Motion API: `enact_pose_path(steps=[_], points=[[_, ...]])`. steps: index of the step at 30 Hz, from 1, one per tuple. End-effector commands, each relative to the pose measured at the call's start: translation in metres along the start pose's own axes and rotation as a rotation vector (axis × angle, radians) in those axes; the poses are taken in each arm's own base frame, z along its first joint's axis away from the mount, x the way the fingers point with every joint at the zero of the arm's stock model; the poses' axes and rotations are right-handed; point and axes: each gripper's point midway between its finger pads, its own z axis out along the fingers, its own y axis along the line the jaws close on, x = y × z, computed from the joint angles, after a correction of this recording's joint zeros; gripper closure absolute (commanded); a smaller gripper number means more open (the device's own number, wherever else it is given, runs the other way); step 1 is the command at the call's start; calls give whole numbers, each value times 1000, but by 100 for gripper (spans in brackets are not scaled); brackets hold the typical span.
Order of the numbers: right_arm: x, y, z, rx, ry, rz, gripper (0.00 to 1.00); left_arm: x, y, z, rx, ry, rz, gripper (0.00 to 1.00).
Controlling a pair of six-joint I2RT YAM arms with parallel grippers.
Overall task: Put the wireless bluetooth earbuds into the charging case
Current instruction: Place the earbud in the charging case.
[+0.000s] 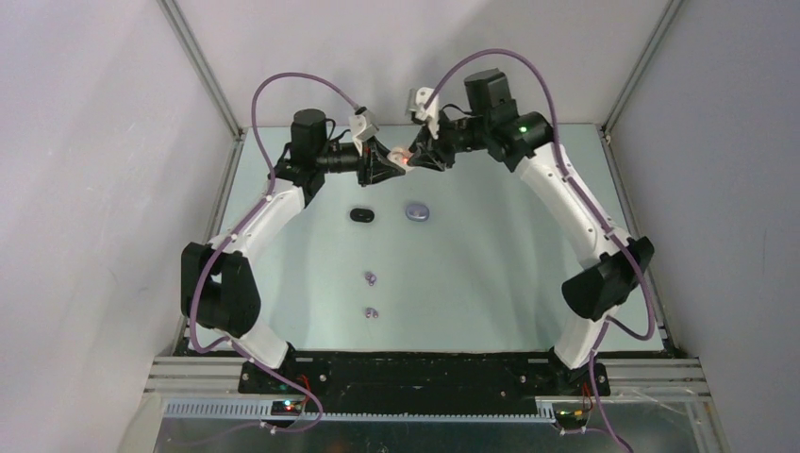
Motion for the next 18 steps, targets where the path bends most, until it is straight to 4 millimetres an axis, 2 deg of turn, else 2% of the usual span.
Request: enact_pose_path(steps=[1, 4, 6, 8, 9, 11, 13, 18], points=[[-42, 11, -39, -3, -133, -24, 62, -25, 3, -1, -6, -49, 56, 100], [-38, 3, -44, 36, -140, -28, 59, -25, 3, -1, -5, -49, 53, 100], [-30, -6, -45, 63, -144, -4, 51, -24, 2, -1, -4, -49, 52, 100], [-20, -13, -44, 76, -147, 19, 40, -24, 1, -1, -4, -49, 54, 100], [-13, -14, -40, 69, -140, 37, 32, -25, 1, -1, -5, -50, 57, 100], [-4, -18, -35, 63, -133, 51, 24, -26, 1, -2, -6, -51, 60, 100], [2, -19, -29, 42, -133, 66, 19, -26, 0, -2, -4, -51, 64, 100], [14, -15, -12, -13, -126, 69, 17, -26, -2, -3, -4, -49, 64, 100]])
